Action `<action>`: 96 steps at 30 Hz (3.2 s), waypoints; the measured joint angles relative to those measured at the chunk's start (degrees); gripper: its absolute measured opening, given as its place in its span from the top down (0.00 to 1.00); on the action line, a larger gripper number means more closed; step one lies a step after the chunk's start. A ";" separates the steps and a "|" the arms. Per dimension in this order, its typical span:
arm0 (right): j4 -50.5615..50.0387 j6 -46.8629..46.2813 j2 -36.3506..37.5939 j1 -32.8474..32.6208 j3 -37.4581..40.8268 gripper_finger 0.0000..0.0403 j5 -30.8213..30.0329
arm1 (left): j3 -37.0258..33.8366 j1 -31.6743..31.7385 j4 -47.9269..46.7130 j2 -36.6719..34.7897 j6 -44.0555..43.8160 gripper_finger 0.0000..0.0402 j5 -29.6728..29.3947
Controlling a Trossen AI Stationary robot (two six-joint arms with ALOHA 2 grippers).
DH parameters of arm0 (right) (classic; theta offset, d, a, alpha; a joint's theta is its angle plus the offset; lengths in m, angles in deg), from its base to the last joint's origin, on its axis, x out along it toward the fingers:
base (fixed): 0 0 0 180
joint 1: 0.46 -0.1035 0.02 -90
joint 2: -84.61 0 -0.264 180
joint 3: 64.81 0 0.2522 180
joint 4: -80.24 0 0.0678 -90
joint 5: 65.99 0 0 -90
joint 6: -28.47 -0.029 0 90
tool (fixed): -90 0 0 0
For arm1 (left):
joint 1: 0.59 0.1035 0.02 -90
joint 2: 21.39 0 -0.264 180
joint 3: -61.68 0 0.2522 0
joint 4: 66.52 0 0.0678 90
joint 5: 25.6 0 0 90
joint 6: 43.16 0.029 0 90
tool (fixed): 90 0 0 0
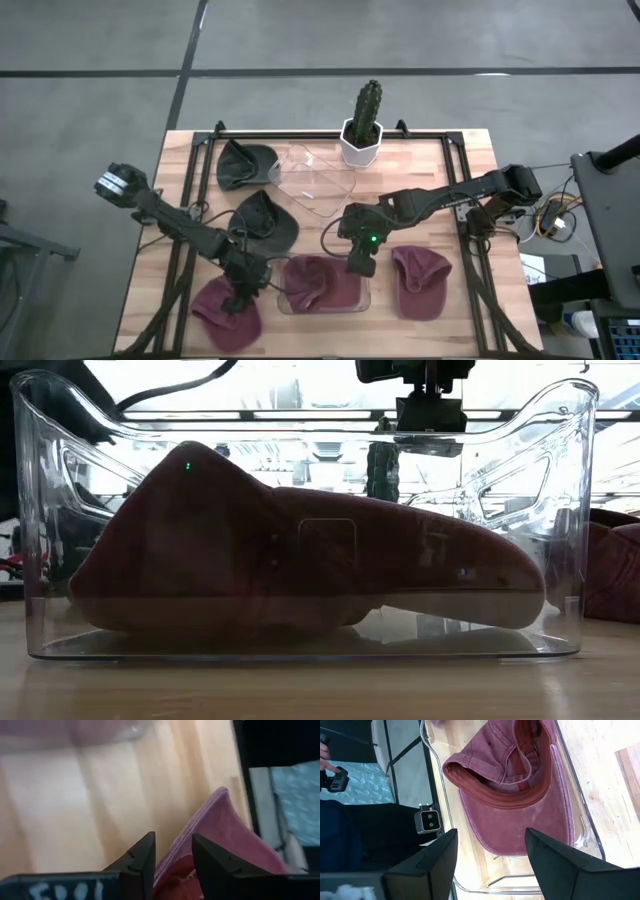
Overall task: Pick & Place hat
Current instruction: Put the left red cap into the bottom transparent bin
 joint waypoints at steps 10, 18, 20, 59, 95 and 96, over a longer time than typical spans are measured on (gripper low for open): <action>0.28 0.37 0.00 -0.02 0.00 0.44 -1.35 | -0.07 -0.32 -2.01 0.62 3.54 0.70 8.79; 0.42 0.44 0.00 -0.02 0.00 0.44 -1.74 | -0.20 -2.35 -5.81 0.71 7.93 0.70 10.63; 0.44 0.46 0.00 -0.02 0.00 0.44 -2.40 | -0.20 -2.45 -5.84 0.71 8.18 0.72 10.45; 18.47 0.94 0.24 1.01 -1.00 0.44 -5.87 | 18.41 0.07 -43.90 -22.69 -14.30 0.98 -10.99; 31.80 -8.76 0.24 2.97 -1.53 0.66 -13.16 | 29.86 3.52 -25.65 -19.82 -6.40 0.98 -42.81; 31.80 -9.39 0.24 2.97 -1.53 0.72 -12.92 | 29.86 3.52 -25.58 -19.78 -6.40 0.98 -42.96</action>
